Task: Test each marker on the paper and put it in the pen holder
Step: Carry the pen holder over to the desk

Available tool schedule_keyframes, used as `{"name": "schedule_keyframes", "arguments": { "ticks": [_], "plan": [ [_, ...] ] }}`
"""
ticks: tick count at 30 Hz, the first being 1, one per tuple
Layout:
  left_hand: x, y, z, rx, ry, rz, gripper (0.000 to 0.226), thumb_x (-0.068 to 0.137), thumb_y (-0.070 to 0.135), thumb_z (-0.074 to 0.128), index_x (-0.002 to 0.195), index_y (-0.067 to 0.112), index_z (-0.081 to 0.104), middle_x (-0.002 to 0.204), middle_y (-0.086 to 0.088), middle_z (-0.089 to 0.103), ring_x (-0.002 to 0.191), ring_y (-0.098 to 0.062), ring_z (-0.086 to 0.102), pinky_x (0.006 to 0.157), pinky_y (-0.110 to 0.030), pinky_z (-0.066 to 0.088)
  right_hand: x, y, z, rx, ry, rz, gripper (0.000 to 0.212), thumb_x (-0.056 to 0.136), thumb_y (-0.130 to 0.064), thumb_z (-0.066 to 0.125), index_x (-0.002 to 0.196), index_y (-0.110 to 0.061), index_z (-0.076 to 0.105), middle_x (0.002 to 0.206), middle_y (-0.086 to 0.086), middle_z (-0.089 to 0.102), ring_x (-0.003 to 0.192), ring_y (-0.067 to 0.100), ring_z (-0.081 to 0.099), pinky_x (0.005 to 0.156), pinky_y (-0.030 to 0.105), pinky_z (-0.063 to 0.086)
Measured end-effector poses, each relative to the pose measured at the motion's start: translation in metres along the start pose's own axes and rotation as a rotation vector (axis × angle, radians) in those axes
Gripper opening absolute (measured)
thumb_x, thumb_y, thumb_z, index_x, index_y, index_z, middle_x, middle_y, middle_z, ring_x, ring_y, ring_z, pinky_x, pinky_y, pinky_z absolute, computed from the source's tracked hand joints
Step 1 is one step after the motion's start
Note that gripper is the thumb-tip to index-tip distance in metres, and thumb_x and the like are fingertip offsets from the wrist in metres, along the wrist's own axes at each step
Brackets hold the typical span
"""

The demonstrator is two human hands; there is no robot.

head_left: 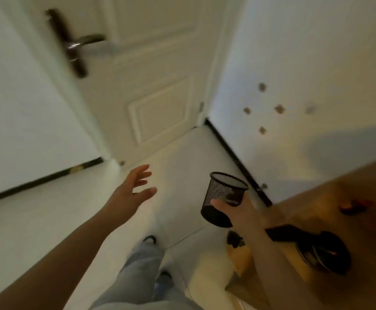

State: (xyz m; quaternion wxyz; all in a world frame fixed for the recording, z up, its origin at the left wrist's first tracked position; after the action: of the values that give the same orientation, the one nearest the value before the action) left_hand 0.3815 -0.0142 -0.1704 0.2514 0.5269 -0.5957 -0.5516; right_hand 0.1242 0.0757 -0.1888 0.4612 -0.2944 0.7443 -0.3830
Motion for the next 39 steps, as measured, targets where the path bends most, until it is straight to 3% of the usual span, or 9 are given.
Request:
{"name": "schedule_keyframes", "arguments": {
  "ticks": [3,7,10,15,18,24,29,35,39],
  "plan": [
    [-0.067,-0.058,-0.067,-0.017,0.239,-0.153,0.055,0.085,0.023,0.061,0.133,0.03,0.037,0.126,0.006,0.052,0.113,-0.011,0.049,0.091,-0.028,0.037,-0.007,0.013,0.073,-0.09,-0.249,0.061,0.075,0.068,-0.028,0.08,0.131,-0.014,0.041,0.123,-0.001,0.054,0.101,0.013,0.053,0.082,0.023,0.042],
    [-0.176,-0.13,-0.138,-0.122,0.545,-0.308,0.05,0.086,0.026,0.06,0.13,0.034,0.038,0.126,0.007,0.053,0.111,-0.01,0.051,0.09,-0.029,0.037,-0.031,0.017,0.17,-0.288,-0.503,0.031,0.062,0.067,-0.026,0.08,0.12,-0.017,0.05,0.112,0.001,0.061,0.098,0.015,0.06,0.078,0.025,0.048],
    [-0.266,-0.179,-0.169,-0.229,0.761,-0.417,0.048,0.087,0.025,0.058,0.129,0.035,0.038,0.125,0.005,0.054,0.113,-0.014,0.052,0.096,-0.036,0.04,-0.064,0.019,0.244,-0.421,-0.69,-0.035,0.037,0.067,-0.02,0.08,0.096,-0.03,0.058,0.098,-0.006,0.067,0.087,0.008,0.063,0.066,0.02,0.046],
    [-0.406,-0.248,-0.191,-0.407,1.064,-0.557,0.048,0.088,0.02,0.057,0.131,0.027,0.038,0.124,0.002,0.053,0.112,-0.017,0.052,0.096,-0.037,0.04,-0.126,0.033,0.359,-0.606,-0.866,-0.078,0.044,0.066,-0.021,0.081,0.101,-0.027,0.054,0.096,-0.006,0.065,0.086,0.008,0.06,0.063,0.02,0.044],
    [-0.479,-0.284,-0.194,-0.502,1.155,-0.631,0.05,0.088,0.023,0.057,0.134,0.027,0.036,0.122,0.003,0.052,0.108,-0.015,0.052,0.09,-0.033,0.039,-0.172,0.04,0.426,-0.742,-0.954,-0.132,0.052,0.066,-0.021,0.082,0.108,-0.019,0.052,0.098,-0.004,0.064,0.086,0.009,0.059,0.065,0.022,0.043],
    [-0.583,-0.339,-0.214,-0.557,1.251,-0.76,0.051,0.087,0.022,0.059,0.133,0.025,0.038,0.119,0.0,0.053,0.106,-0.015,0.052,0.088,-0.03,0.04,-0.261,0.042,0.549,-0.888,-1.111,-0.247,0.053,0.064,-0.024,0.082,0.107,-0.019,0.052,0.099,-0.003,0.064,0.085,0.008,0.06,0.07,0.026,0.044],
    [-0.625,-0.369,-0.248,-0.736,1.375,-0.744,0.048,0.088,0.022,0.057,0.133,0.026,0.04,0.12,0.0,0.055,0.111,-0.017,0.053,0.089,-0.031,0.041,-0.324,0.047,0.643,-0.96,-1.234,-0.314,0.055,0.064,-0.024,0.083,0.108,-0.018,0.052,0.1,-0.003,0.064,0.088,0.011,0.06,0.073,0.027,0.044],
    [-0.656,-0.408,-0.345,-0.871,1.534,-0.664,0.045,0.091,0.023,0.052,0.133,0.027,0.039,0.121,0.003,0.054,0.111,-0.015,0.051,0.096,-0.035,0.041,-0.379,0.061,0.781,-0.998,-1.369,-0.272,0.051,0.066,-0.021,0.081,0.108,-0.018,0.052,0.097,-0.004,0.064,0.085,0.007,0.061,0.062,0.019,0.044],
    [-0.686,-0.447,-0.432,-0.918,1.634,-0.684,0.041,0.091,0.02,0.053,0.13,0.026,0.041,0.12,0.001,0.055,0.103,-0.012,0.054,0.083,-0.028,0.044,-0.417,0.055,0.901,-1.031,-1.442,-0.284,0.043,0.067,-0.021,0.08,0.101,-0.021,0.055,0.095,-0.007,0.066,0.084,0.006,0.061,0.061,0.018,0.044]
  ]
}}
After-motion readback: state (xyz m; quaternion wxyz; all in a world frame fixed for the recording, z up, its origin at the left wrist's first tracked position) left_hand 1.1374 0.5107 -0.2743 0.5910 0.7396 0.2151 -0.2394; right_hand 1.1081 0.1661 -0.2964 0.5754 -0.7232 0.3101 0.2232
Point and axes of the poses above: each hand's wrist, its own x-axis towards the middle knuckle, its own z-axis out of the palm, y = z × x, the point moved 5 cm from there along x, towards the middle knuckle
